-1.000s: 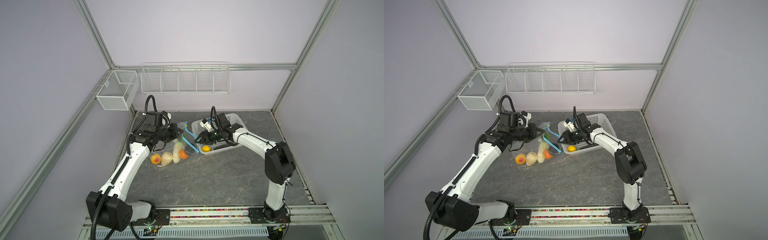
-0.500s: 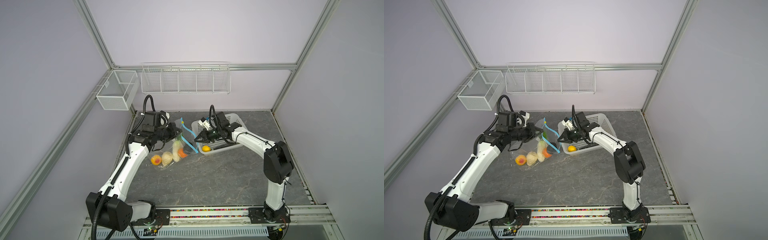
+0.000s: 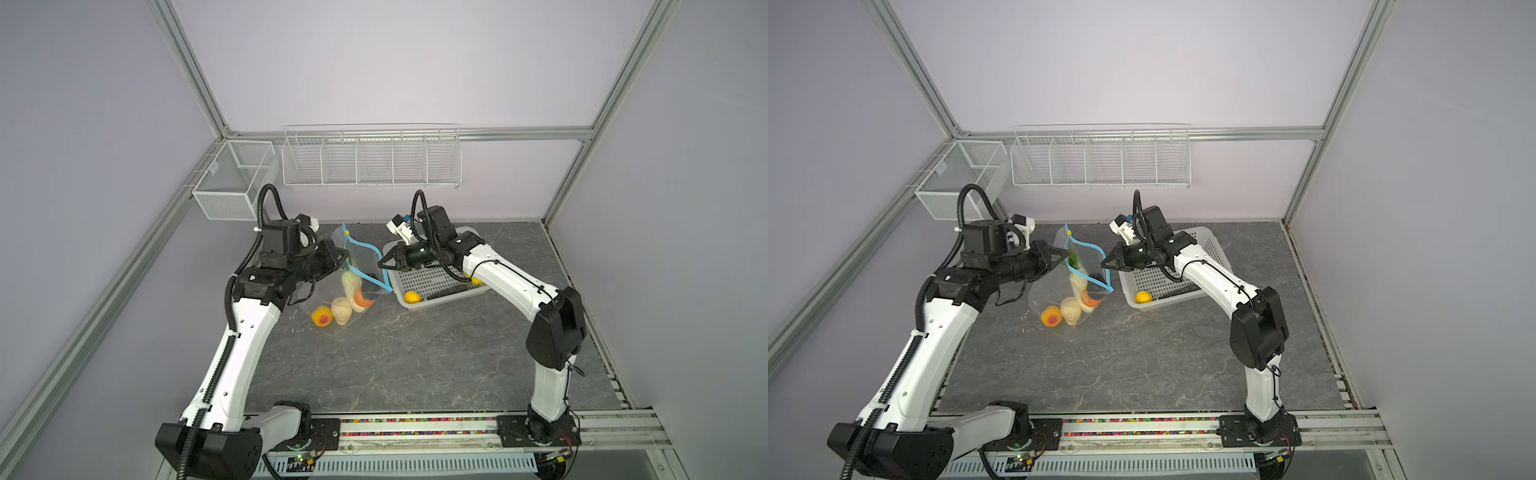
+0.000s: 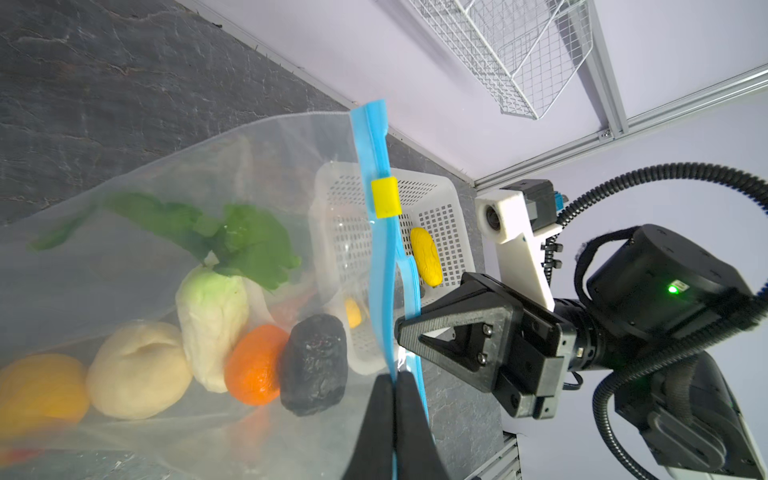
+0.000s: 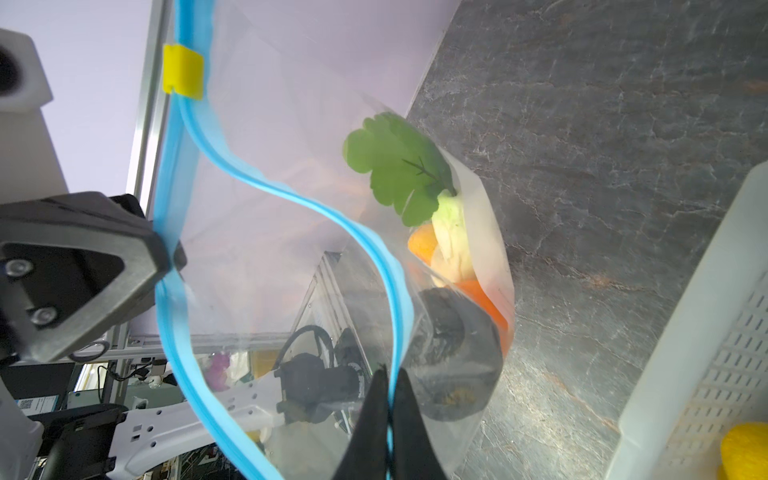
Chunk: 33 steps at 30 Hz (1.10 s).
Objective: Place the food in the zip-top bag and seal the zipper
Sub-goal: 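Grasp the zipper with the right gripper and lift the bag with both grippers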
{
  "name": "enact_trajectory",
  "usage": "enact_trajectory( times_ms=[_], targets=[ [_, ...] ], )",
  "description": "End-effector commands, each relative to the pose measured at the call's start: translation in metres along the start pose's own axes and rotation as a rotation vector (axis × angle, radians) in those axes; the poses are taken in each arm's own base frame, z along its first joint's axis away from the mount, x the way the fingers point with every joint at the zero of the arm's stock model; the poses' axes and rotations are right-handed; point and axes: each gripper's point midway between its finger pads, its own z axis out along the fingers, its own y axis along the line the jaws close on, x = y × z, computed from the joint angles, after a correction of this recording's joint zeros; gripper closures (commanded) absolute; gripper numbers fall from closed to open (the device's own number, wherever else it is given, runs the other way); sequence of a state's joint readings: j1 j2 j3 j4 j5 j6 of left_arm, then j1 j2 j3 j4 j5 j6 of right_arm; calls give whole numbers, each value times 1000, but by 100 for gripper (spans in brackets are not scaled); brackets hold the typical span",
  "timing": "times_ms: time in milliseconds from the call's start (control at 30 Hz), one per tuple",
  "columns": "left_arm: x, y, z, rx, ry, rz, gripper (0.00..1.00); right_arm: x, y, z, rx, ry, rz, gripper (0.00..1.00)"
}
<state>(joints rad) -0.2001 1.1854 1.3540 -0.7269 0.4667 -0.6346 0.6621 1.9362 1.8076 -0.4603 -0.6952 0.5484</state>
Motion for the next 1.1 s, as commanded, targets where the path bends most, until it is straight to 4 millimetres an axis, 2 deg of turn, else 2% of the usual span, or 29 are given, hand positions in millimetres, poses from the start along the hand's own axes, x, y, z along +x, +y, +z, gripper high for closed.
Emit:
enact_trajectory(
  times_ms=[0,200,333,500,667,833,933,1067],
  targets=[
    [-8,-15,-21,23,-43,19,100,-1,20,-7,7,-6,-31,93],
    [-14,-17,-38,9,-95,21,100,-3,49,-13,3,-14,-76,93],
    [-20,-12,-41,4,-109,4,100,-9,61,-18,3,-47,-109,93],
    [-19,-1,-41,-13,-118,-11,100,-9,91,-18,1,-58,-179,93],
    [-19,5,-47,7,-125,-32,100,-2,92,-12,22,-50,-182,93],
    [-19,0,-65,-2,-148,0,100,2,91,-2,15,-38,-164,93],
    [-22,6,-78,-45,-171,18,100,3,91,2,9,-33,-152,93],
    [-25,8,-81,-80,-174,32,100,2,92,7,-20,-31,-137,93]
  ],
)
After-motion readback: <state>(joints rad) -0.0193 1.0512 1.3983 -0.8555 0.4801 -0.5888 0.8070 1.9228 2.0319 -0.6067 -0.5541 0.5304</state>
